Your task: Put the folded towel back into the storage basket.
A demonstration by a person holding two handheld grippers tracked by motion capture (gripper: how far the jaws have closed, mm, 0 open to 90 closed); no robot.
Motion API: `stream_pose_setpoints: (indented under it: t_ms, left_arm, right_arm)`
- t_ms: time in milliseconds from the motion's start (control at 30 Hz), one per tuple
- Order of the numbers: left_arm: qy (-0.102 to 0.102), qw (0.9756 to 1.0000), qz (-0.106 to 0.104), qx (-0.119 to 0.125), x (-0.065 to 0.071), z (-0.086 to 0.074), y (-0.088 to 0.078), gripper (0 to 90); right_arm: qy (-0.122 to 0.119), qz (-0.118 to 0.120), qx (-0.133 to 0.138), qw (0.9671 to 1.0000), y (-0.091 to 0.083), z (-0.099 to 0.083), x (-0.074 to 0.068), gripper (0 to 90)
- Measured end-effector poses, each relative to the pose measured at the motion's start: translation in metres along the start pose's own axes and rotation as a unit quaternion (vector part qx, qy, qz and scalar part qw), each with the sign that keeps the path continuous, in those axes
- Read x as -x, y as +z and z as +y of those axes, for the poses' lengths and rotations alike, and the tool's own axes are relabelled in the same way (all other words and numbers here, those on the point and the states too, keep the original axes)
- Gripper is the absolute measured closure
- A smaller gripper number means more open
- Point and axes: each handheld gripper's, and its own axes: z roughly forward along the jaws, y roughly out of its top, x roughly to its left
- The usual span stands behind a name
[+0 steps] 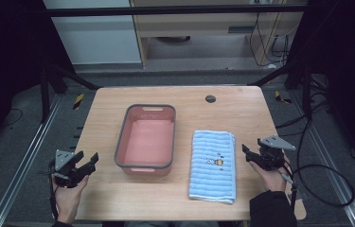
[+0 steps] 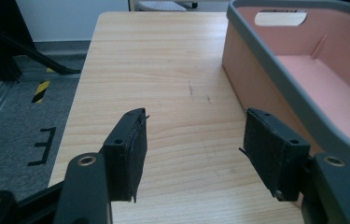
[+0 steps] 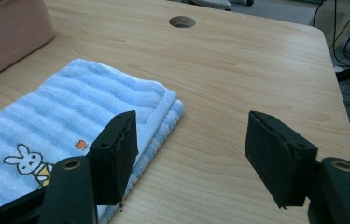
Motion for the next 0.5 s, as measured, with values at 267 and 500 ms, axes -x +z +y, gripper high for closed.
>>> stream_pose_setpoints:
  t_ms: [267,500]
  left_arm:
    - [0.007,0.9997,-0.011,0.019,0.009,0.014,-0.011,34.8]
    - [0.013,0.9990,-0.027,0.033,0.017,0.023,-0.020,32.3]
  right_arm:
    - [-0.003,0.002,0.004,1.0000,-0.004,0.005,-0.002,34.3]
    - [-0.008,0.004,0.007,0.9999,-0.006,0.008,-0.003,35.4]
